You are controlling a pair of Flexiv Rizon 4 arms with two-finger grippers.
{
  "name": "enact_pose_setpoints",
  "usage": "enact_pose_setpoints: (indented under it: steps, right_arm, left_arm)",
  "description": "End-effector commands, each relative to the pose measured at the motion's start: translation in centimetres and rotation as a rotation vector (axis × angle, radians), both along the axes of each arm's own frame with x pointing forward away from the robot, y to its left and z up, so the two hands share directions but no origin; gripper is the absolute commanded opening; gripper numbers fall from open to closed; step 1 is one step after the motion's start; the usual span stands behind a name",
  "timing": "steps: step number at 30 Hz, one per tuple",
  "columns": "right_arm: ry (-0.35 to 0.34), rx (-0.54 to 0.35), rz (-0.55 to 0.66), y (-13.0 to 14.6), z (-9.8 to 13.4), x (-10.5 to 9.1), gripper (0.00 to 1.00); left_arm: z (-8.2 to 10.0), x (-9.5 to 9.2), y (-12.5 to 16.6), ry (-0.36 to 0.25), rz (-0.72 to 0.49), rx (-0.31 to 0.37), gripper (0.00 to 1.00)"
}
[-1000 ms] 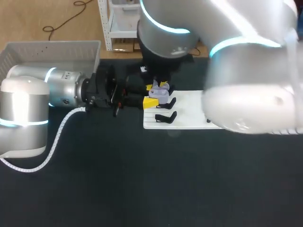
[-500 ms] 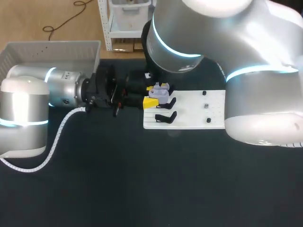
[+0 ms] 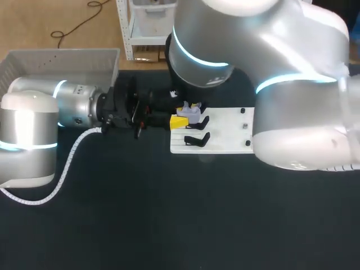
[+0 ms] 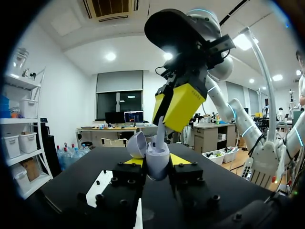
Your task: Pick up each earbud case from the left stands, insert the matching earbuds, close the lid, and place the case in the box.
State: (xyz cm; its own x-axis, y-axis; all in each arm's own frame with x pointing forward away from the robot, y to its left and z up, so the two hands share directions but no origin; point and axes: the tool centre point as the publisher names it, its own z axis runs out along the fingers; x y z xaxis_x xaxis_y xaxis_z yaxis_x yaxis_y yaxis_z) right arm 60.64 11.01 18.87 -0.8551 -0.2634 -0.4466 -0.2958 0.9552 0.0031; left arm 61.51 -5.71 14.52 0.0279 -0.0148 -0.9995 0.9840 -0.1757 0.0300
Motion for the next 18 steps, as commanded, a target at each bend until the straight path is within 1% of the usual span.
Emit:
enact_pose_setpoints:
  steps: [1, 18]
  right_arm:
    - [0.009, -0.009, -0.002, 0.21, 0.19, 0.15, 0.0]
    - [0.03, -0.028, -0.004, 0.19, -0.47, 0.39, 0.0]
  left_arm:
    - [0.0, 0.08, 0.01, 0.0, -0.002, 0.001, 0.0]
    - [0.0, 0.08, 0.01, 0.0, -0.002, 0.001, 0.0]
